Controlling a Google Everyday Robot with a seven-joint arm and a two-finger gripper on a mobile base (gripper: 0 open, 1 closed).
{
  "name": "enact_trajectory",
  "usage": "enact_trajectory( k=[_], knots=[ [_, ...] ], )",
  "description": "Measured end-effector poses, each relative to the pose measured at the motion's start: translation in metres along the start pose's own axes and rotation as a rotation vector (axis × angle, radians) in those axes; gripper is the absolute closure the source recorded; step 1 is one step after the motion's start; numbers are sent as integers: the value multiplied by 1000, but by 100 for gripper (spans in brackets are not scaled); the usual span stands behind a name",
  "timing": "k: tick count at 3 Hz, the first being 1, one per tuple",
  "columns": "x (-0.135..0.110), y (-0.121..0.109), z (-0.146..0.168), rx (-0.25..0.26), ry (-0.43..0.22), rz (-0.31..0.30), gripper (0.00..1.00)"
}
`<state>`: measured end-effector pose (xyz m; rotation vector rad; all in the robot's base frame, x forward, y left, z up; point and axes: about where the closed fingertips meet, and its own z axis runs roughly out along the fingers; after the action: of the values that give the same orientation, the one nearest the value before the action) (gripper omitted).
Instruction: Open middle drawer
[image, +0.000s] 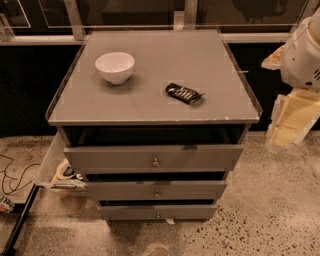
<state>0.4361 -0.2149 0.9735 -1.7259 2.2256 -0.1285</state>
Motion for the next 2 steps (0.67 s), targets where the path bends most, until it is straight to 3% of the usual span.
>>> enact_trajectory(
  k=[1, 2],
  knots=[
    [6, 16, 27, -21, -1, -6, 0],
    [22, 40, 68, -47, -55, -18, 0]
  ],
)
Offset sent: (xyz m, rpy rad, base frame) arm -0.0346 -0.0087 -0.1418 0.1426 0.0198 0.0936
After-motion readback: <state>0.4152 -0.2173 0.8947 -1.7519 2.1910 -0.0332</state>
